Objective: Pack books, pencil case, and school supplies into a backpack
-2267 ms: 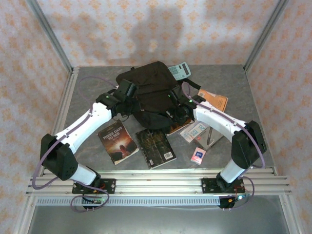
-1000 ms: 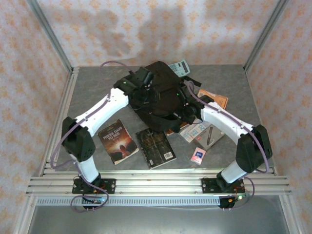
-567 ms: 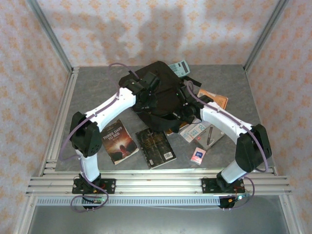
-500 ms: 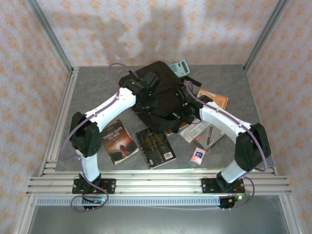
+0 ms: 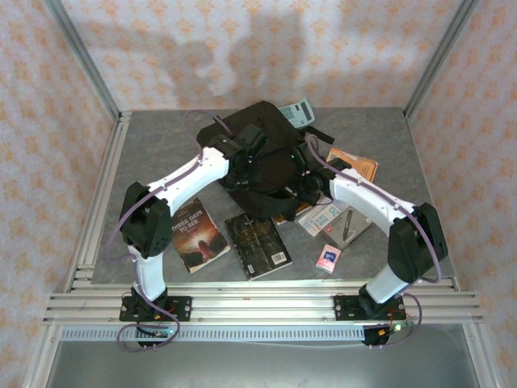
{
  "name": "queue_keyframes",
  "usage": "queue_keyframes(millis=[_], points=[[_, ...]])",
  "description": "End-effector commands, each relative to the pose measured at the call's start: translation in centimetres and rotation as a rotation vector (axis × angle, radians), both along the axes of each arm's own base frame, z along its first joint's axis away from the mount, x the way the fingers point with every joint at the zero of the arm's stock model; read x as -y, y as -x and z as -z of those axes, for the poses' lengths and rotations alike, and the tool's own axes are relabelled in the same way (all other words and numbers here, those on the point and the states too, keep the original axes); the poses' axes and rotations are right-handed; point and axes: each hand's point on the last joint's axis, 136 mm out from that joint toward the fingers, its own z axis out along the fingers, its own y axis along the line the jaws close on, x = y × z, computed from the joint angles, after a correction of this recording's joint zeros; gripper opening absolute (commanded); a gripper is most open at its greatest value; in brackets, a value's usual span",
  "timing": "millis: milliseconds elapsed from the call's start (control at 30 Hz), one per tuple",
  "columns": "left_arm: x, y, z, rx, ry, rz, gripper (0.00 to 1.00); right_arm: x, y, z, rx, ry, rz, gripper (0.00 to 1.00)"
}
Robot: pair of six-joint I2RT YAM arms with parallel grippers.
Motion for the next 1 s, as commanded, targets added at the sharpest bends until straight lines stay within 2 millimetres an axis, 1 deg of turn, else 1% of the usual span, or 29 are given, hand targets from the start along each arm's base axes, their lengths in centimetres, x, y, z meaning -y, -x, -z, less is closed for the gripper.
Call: queue_keyframes(millis=[0,67,133,167,200,300,467,600,667,800,867,967], points=[[-0.5,0.1,1.1,-0.016,-0.019,-0.002,0.3,-0.9,-0.4,-0.7,0.036,-0.036,-0.019,0.0],[-0.5,0.2,1.2,-0.021,-0.017,-0.002,0.16,-0.9,-0.4,-0.7,0.036,-0.036,-0.018,0.0],[-0.7,0.1,1.4,-0.019,-0.023,-0.006,0.06,-0.8,-0.5,-1.0,0.045,-0.035,-0.019,0.0],[-0.9,0.1,1.5,-0.021,-0.026,-0.013,0.02,-0.8,-0.5,-1.1,0.049,-0.033,-0.019,0.0],[-1.0,0.0,1.4,-0.016,-0.025,-0.016,0.0,-0.7,-0.5,-1.2,0.054,-0.03,-0.02,0.0],[-2.0,-0.2,0.5,0.008,-0.028,-0.035,0.0,-0.1,-0.6,-1.1,0.073,0.004,-0.023,0.0],[-5.0,-0.6,-1.9,0.073,-0.059,-0.091,0.0,0.9,-0.5,-0.5,0.074,0.072,-0.037,0.0],[-7.1,-0.8,-3.2,0.113,-0.054,-0.135,0.0,1.2,-0.3,-0.3,0.076,0.085,-0.038,0.0],[-8.1,-1.1,-3.3,0.124,-0.05,-0.155,0.0,1.1,-0.3,-0.3,0.078,0.08,-0.042,0.0],[-9.6,-2.2,-2.6,0.121,-0.064,-0.187,0.0,1.1,-0.4,-0.5,0.09,0.082,-0.057,0.0],[-10.1,-2.9,-2.2,0.119,-0.063,-0.202,0.0,1.2,-0.4,-0.8,0.102,0.091,-0.065,0.0],[-10.5,-3.6,-2.3,0.132,-0.071,-0.21,0.0,1.7,-0.5,-1.2,0.124,0.115,-0.074,0.0]])
